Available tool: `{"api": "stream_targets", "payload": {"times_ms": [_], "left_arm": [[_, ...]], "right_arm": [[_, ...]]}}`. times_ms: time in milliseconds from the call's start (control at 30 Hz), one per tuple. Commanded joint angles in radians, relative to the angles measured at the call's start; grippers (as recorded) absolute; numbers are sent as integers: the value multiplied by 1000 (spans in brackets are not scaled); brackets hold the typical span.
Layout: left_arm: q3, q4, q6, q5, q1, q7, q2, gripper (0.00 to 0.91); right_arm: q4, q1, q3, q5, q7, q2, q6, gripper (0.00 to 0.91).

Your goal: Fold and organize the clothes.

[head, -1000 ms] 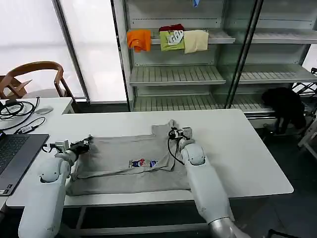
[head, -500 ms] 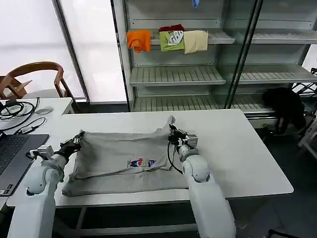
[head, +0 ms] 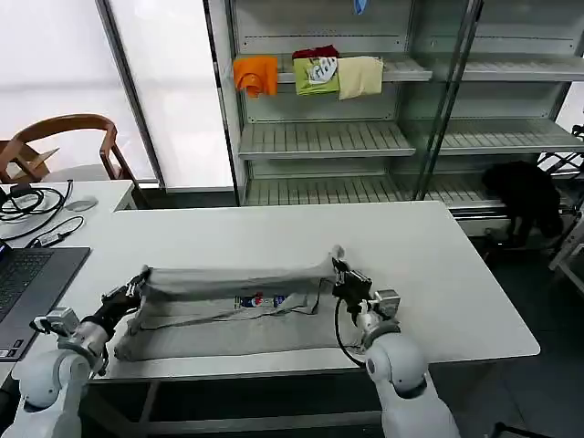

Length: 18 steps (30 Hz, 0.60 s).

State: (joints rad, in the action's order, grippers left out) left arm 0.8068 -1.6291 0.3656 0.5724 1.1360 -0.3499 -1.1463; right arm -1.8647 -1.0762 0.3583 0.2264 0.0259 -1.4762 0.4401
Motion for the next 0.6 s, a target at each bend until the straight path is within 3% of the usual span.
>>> {"api": "stream_targets", "payload": {"times_ms": [33,200,233,267,300,333,400,500,600], "left_arm": [[37,-83,4,29,138,-36,3,10],[42,-106,9,-29,152,-40,-3,50],[42,-108,10,-47,154,-39,-5,121],[43,-111,10,-57,155,-39,-6,181],[45,-114,10,-82,156,-38,-7,353],[47,-119,10,-105,157,-37,-8,675],[53,-130,10,-139,161,-28,-11,907],[62,-162,15,-199,177,-2,-21,907],[69,-191,25,-238,206,36,-40,907]], "right_arm": [[-107,-130,5,4,-4,74,13,0],[-111,-154,0,-19,-1,73,24,30],[-112,-156,1,-32,1,70,32,907],[-110,-163,1,-63,7,66,30,907],[-108,-166,1,-87,8,64,28,907],[-106,-173,0,-144,7,58,28,907],[-107,-183,-1,-219,-11,47,38,907],[-111,-190,9,-295,-31,25,71,907],[-118,-197,15,-304,-42,20,79,907]]}}
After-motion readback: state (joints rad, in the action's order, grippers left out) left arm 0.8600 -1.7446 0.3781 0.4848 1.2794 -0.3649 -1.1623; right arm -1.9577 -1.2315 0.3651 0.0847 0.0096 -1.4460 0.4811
